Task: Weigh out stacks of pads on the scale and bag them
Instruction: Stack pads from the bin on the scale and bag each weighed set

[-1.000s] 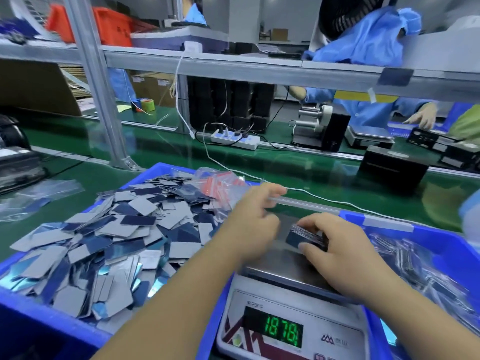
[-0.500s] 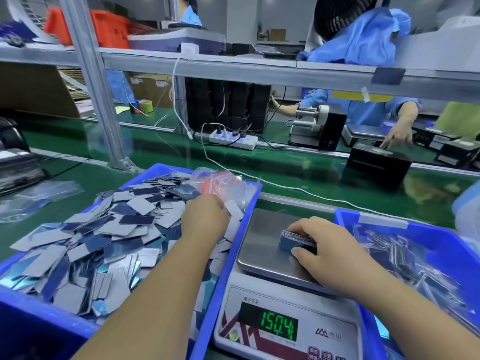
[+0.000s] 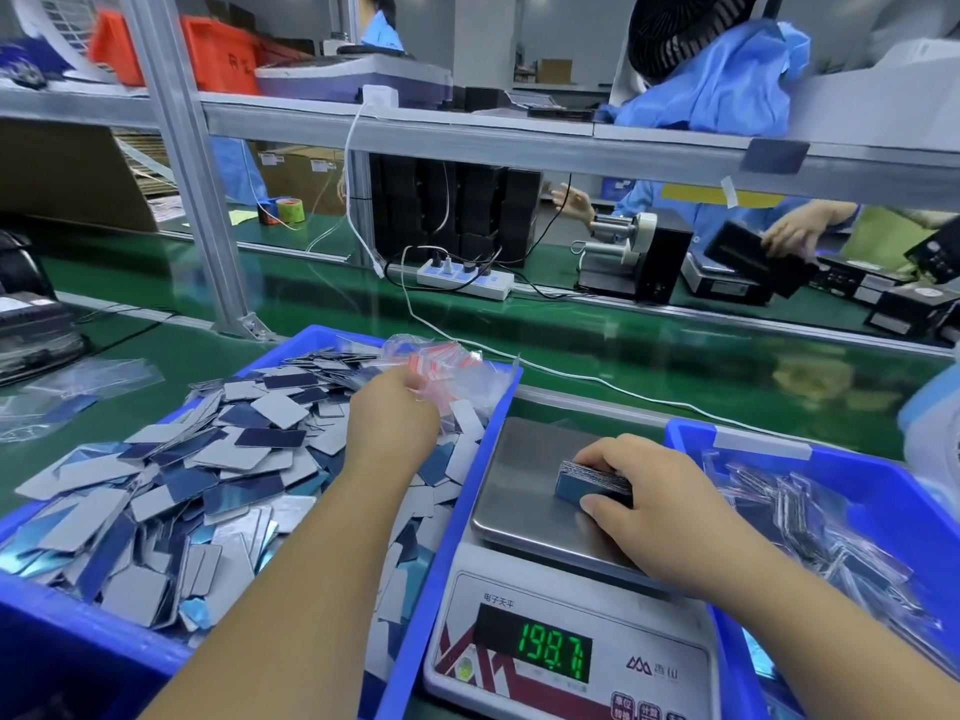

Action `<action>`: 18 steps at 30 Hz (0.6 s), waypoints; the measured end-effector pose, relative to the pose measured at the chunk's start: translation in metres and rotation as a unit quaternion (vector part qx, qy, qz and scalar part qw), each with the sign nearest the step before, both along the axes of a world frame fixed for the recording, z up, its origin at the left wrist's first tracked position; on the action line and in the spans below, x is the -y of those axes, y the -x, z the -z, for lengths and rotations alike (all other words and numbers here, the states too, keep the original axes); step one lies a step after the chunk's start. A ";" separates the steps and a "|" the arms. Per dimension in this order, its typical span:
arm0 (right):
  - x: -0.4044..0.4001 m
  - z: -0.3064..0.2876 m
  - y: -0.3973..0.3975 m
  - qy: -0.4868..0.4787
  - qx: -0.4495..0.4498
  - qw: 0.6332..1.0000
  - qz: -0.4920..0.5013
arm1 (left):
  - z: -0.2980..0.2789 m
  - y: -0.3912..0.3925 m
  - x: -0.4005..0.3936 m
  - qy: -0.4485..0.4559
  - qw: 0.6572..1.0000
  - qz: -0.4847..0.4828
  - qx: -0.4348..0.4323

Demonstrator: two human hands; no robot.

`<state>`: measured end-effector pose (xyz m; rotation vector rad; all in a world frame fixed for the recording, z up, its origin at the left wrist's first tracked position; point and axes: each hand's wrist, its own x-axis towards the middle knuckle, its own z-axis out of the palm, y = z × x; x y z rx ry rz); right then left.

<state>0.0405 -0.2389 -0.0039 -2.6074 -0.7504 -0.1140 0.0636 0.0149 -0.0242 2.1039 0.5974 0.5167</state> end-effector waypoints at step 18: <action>-0.007 -0.010 0.004 -0.534 -0.284 0.796 -0.013 | -0.018 0.025 0.061 0.317 0.850 0.398 0.138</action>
